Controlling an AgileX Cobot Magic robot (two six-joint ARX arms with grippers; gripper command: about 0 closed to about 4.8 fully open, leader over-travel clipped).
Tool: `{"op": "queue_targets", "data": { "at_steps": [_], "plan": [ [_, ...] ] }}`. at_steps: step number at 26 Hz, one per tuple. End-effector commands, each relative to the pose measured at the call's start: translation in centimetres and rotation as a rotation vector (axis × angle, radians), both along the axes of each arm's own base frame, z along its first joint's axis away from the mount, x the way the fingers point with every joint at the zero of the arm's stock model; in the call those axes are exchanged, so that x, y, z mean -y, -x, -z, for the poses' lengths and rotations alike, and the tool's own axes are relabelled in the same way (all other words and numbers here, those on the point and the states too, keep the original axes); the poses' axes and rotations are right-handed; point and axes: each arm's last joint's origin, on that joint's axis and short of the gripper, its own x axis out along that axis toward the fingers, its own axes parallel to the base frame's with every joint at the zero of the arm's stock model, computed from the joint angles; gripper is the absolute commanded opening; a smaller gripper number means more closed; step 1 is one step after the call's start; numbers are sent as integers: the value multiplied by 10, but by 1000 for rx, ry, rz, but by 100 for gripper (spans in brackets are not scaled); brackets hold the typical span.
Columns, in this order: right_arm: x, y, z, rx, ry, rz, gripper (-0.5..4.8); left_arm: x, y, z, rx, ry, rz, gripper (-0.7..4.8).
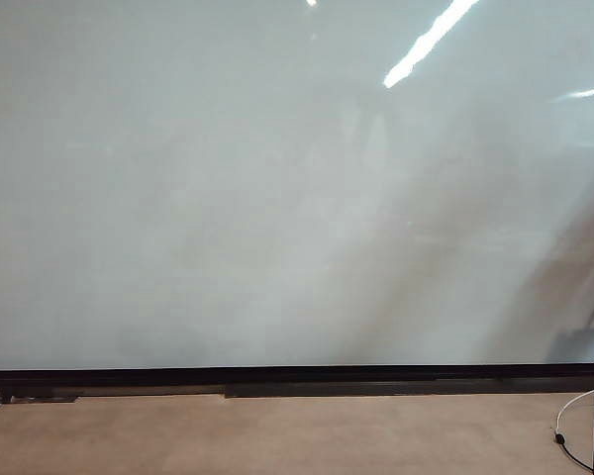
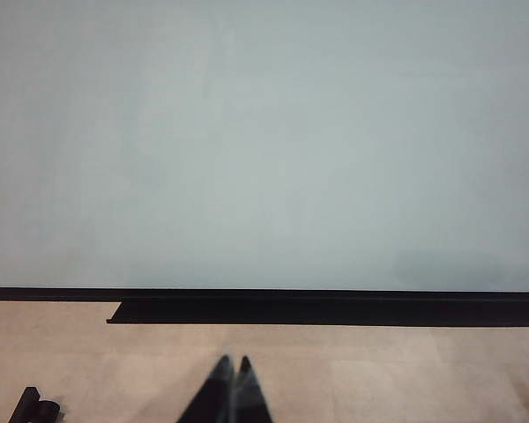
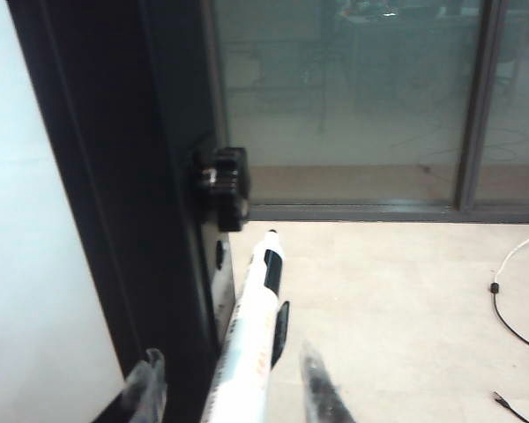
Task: Pick up the pen on the shelf to the right of the whiteboard and draw a rectangle.
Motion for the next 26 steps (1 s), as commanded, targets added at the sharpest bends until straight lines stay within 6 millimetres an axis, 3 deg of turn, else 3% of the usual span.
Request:
{"op": "queue_targets", "data": {
  "at_steps": [1,9,13,26],
  "plan": [
    [0,0,-2,9,1,-16,201,0,0,-2,14,-2,-1,-5],
    [0,-1,-2,1,-2,-19,197,0,0,-2,14,-2,-1,-5],
    [0,-1,-2,1,-2,-19,133,0,0,-2,14,-2,-1,-5],
    [0,-1,-2,2,-2,-20,92,0,0,-2,14,-2,-1,-4]
  ]
}}
